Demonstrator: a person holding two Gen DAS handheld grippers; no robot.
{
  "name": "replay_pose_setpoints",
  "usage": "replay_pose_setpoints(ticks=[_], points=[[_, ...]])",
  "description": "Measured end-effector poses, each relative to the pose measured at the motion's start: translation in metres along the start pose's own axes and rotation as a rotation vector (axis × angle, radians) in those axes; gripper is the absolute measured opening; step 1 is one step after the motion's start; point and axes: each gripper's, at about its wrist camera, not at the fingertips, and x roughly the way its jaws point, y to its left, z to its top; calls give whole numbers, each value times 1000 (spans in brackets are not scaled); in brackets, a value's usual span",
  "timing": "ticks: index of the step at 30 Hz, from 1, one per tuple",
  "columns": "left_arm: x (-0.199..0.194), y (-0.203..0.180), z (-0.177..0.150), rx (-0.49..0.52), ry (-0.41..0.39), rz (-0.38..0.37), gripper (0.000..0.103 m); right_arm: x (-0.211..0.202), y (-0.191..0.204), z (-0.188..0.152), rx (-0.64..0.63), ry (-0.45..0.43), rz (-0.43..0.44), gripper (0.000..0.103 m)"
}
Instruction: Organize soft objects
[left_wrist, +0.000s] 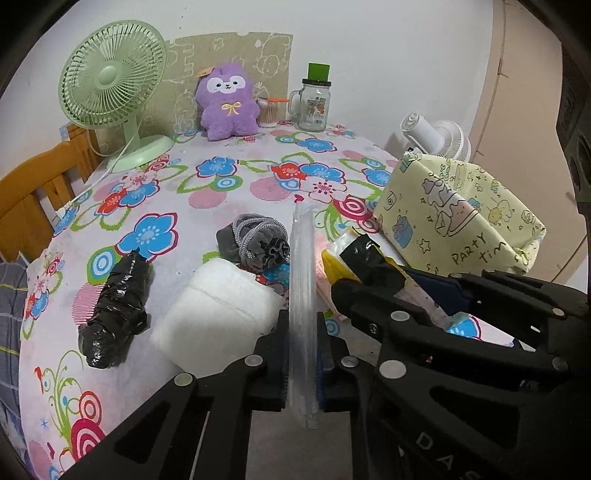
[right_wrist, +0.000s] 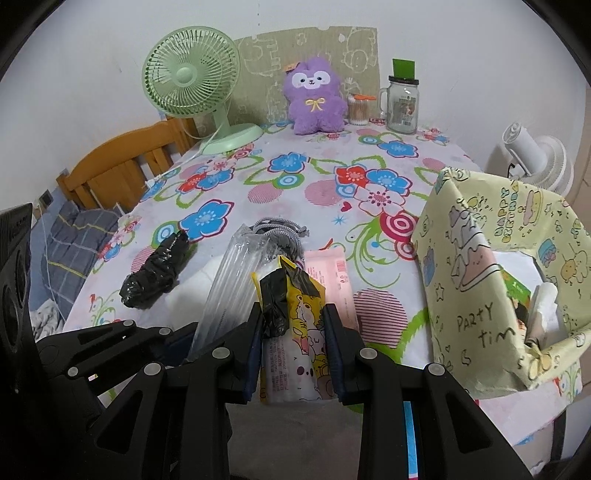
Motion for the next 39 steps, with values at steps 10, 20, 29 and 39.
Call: replay_pose_setpoints(ticks=[10,20,29,39], points=[[-19,-13,7,26,-30,22,8,-22,-3,0,4,-40,-3,34],[-35,-29,19,49,-59,37,8,-46,-11,7,12,-81,-12,34],[-45,-41,29,63,-81,36,8,-64,-20,14,16,-107,-26,34],[-53,-56,45,79,-108,38,8,-82,-32,25,19,-142,-33,34]])
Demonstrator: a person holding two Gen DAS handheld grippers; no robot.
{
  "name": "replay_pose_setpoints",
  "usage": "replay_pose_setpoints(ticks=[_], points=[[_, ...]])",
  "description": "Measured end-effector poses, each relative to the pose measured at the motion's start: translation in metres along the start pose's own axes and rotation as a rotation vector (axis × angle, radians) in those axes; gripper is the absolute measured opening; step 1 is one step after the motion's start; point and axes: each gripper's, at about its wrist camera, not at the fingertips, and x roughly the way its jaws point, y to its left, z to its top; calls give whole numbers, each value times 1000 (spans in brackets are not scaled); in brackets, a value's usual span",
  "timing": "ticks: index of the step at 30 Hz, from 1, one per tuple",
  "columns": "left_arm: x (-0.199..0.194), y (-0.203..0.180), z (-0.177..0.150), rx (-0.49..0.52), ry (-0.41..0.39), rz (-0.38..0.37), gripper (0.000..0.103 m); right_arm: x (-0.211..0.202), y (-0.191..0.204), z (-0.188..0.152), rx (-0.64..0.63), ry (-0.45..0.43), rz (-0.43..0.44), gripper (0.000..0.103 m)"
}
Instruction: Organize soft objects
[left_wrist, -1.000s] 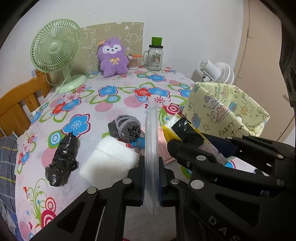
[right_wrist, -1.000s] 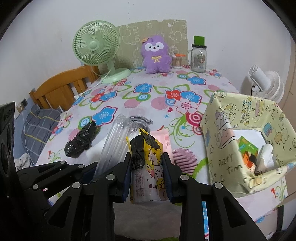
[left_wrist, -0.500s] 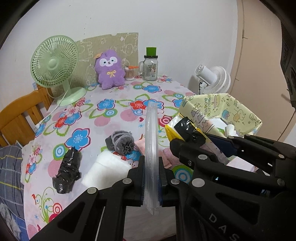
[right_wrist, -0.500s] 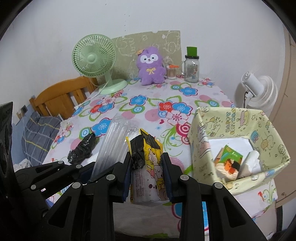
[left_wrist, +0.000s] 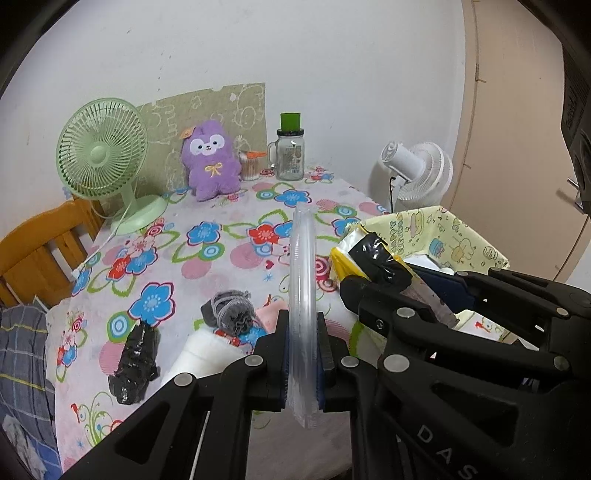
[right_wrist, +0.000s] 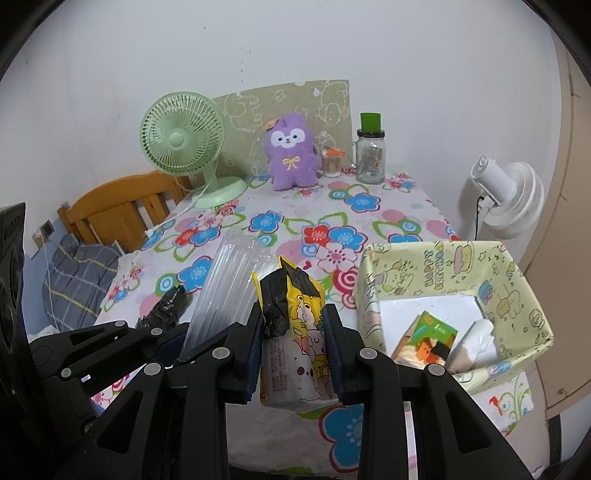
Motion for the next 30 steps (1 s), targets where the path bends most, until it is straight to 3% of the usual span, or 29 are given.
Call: replay_pose_setpoints(ticks=[30], points=[[18,-62,44,56,-37,-49,8,-19,-69,26,30,-51,-80,34]])
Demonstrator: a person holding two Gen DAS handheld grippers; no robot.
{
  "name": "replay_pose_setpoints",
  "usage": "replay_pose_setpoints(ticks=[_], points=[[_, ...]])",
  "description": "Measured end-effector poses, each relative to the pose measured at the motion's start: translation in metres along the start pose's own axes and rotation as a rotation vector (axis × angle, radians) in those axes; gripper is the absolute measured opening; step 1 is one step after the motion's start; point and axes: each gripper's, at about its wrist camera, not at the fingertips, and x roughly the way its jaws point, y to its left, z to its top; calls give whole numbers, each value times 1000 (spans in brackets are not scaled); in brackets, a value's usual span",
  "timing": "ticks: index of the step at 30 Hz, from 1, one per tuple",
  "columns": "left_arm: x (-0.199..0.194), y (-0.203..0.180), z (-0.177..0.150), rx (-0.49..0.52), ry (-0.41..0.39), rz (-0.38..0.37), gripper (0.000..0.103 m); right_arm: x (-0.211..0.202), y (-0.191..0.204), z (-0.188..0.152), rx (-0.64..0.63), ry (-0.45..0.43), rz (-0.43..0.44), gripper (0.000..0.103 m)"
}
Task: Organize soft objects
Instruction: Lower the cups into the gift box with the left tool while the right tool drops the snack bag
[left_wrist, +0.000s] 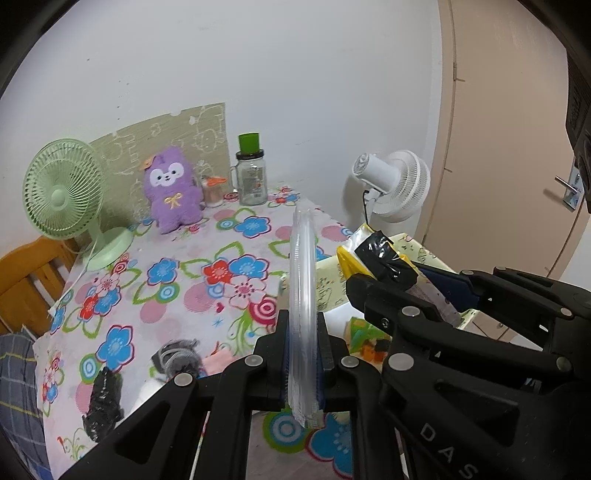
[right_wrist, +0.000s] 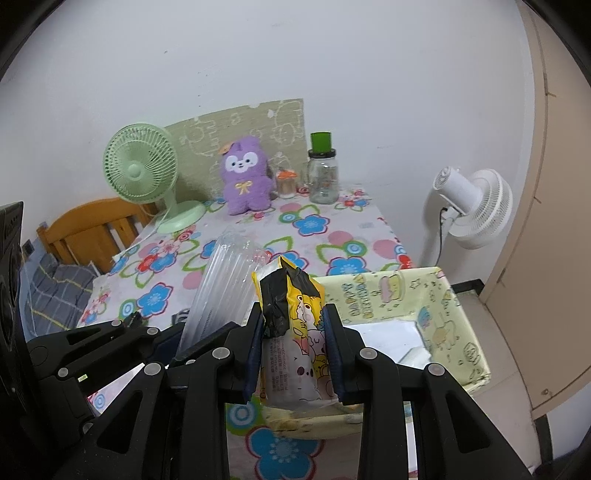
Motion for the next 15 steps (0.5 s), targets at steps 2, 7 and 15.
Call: replay_pose_setpoints(ticks=[2,7,15], points=[[3,-5,3,6,-1,-6,8,-1,-7,1,5,-2,-8,34],[12,-16,9,23,1,-18,8,-1,-22,3,21,-7,-24,34],[28,-31,18,45,11,-37,8,4,-45,4,43,-5,-47,34]])
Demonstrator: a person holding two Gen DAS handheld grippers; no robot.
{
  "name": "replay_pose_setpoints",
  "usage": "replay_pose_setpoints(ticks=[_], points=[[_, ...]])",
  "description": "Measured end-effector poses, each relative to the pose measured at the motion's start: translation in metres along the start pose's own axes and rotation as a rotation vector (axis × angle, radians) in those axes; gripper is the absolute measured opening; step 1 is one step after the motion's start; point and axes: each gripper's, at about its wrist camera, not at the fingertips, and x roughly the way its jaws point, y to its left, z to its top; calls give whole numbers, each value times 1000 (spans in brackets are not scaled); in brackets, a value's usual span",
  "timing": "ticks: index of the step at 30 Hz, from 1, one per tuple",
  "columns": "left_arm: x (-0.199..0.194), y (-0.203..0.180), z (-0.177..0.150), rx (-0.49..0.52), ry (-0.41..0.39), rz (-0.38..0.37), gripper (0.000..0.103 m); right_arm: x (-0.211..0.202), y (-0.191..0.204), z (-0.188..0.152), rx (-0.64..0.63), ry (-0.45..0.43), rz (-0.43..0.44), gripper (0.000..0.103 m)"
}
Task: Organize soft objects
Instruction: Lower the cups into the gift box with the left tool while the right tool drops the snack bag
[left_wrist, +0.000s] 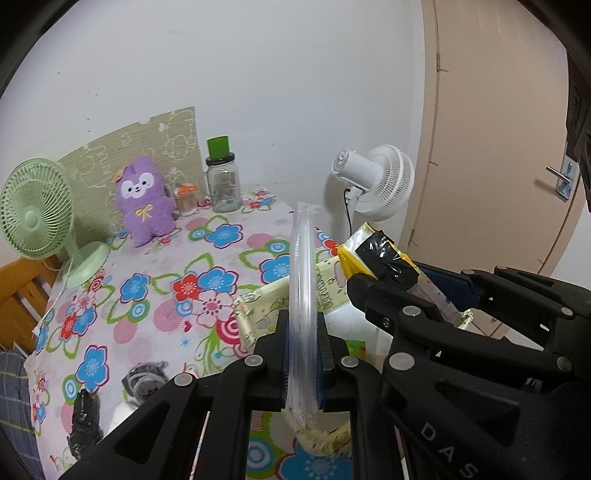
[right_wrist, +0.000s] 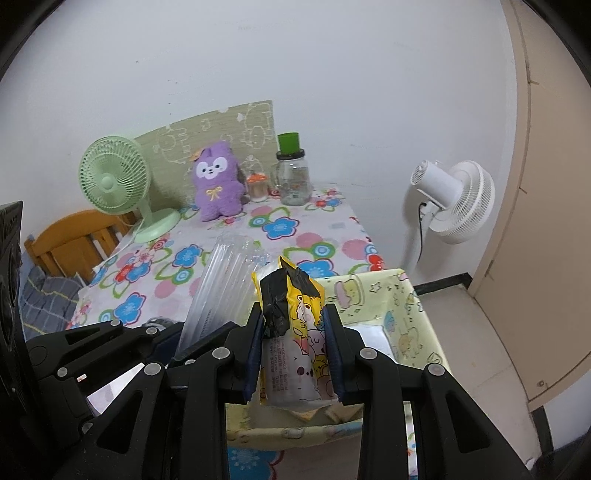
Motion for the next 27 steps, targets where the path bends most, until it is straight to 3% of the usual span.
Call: replay_pose_setpoints(ticks=[15,16,17,19,21,22,24,25,27], points=[[47,-20,7,20,70,-48,10,32,-40,-1,51,59,-44,34],[51,-20,7,21,77,-45,13,35,-42,-2,54,66,-44,34],[54,-21,6,22,81,-40,25,39,-44,-2,56,72,-44,36],[58,-20,6,26,84,-17,39,43,-47,-3,55,70,-49,37],[62,-19,6,23,94,-11,41,46,-47,-4,54,70,-49,38],[64,-18,5,20,102,-10,47,48,-48,-4,53,72,-48,40],[67,-15,4,10,110,-5,59,53,-50,-5,56,85,-49,47],[68,-13,4,1,114,-3,64,55,-51,-5,57,89,-47,56],[68,-9,3,-13,119,-4,66,57,-53,-5,60,90,-54,67]])
